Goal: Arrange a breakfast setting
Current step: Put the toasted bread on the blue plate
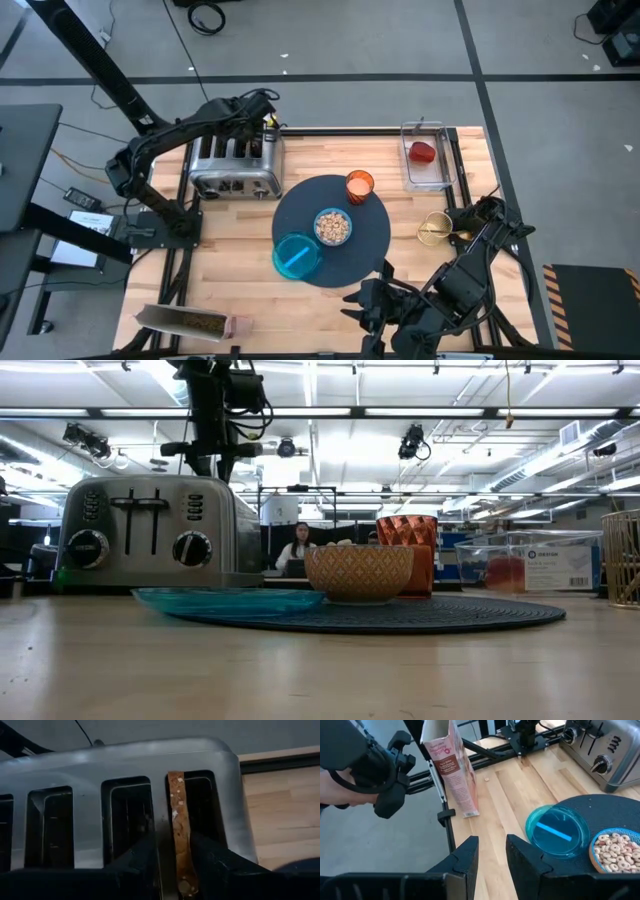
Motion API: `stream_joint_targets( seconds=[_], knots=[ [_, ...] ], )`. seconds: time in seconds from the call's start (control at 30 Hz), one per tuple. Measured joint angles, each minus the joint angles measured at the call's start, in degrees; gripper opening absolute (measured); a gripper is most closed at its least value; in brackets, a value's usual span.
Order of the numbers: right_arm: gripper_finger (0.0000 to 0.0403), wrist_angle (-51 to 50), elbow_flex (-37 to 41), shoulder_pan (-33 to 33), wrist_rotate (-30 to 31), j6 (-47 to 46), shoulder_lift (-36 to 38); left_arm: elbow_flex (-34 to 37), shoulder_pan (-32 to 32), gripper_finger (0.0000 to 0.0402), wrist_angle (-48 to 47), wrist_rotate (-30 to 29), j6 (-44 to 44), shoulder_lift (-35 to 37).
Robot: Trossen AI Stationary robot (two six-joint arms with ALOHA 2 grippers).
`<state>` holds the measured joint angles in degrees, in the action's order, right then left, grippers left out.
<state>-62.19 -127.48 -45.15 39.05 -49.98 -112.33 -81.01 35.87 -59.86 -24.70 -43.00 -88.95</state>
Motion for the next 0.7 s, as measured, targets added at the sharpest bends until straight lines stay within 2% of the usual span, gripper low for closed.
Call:
stream_joint_targets(
  seconds=[0.3, 0.7],
  knots=[
    [0.0107, 0.0, 0.0, 0.0, -0.1, -0.5, 0.0, 0.0, -0.7, 0.0068, 1.3, 1.2, 0.2, -1.1],
    [0.0107, -0.6, 0.0, 0.0, -1.3, -0.5, 0.0, 0.0, -1.4, 0.0017, 1.3, 2.1, 0.7, -1.5]
  ],
)
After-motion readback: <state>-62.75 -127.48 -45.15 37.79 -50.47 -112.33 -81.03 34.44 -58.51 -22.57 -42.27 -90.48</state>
